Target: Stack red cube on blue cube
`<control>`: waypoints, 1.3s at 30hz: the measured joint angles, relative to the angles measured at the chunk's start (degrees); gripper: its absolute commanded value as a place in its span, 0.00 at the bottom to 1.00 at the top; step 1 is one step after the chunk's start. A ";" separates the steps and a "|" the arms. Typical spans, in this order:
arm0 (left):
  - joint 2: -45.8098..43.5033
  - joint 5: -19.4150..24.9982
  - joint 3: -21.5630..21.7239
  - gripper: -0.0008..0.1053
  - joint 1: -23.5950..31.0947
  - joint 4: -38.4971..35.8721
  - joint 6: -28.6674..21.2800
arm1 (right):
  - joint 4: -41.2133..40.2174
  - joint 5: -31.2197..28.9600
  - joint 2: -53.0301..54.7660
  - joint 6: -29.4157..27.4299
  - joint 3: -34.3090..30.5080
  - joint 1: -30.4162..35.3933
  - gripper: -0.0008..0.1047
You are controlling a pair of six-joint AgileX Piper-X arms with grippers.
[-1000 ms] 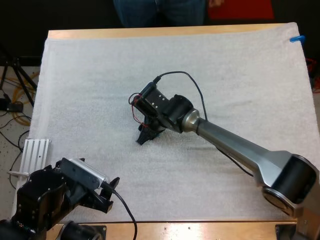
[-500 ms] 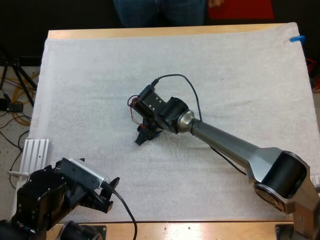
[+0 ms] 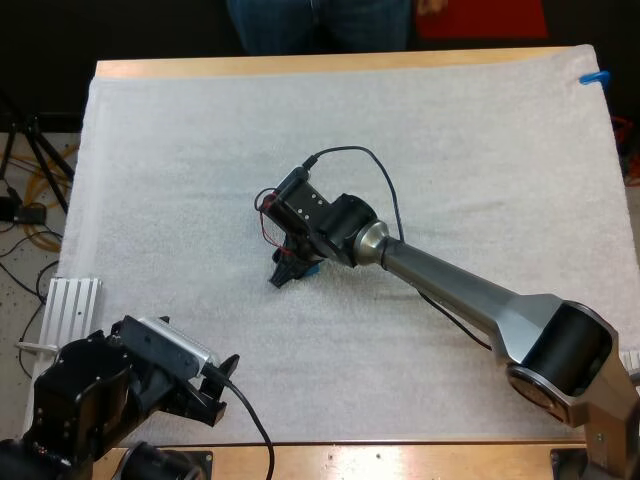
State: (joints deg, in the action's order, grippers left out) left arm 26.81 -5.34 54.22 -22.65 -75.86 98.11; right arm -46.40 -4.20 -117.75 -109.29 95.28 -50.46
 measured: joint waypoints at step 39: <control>5.28 0.00 0.07 0.83 5.34 22.09 -2.06 | -11.62 -0.04 17.90 3.87 4.11 15.87 0.58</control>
State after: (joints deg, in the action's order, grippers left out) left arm 32.09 -5.34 54.29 -17.31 -53.77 96.04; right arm -58.01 -4.24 -99.85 -105.42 99.38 -34.58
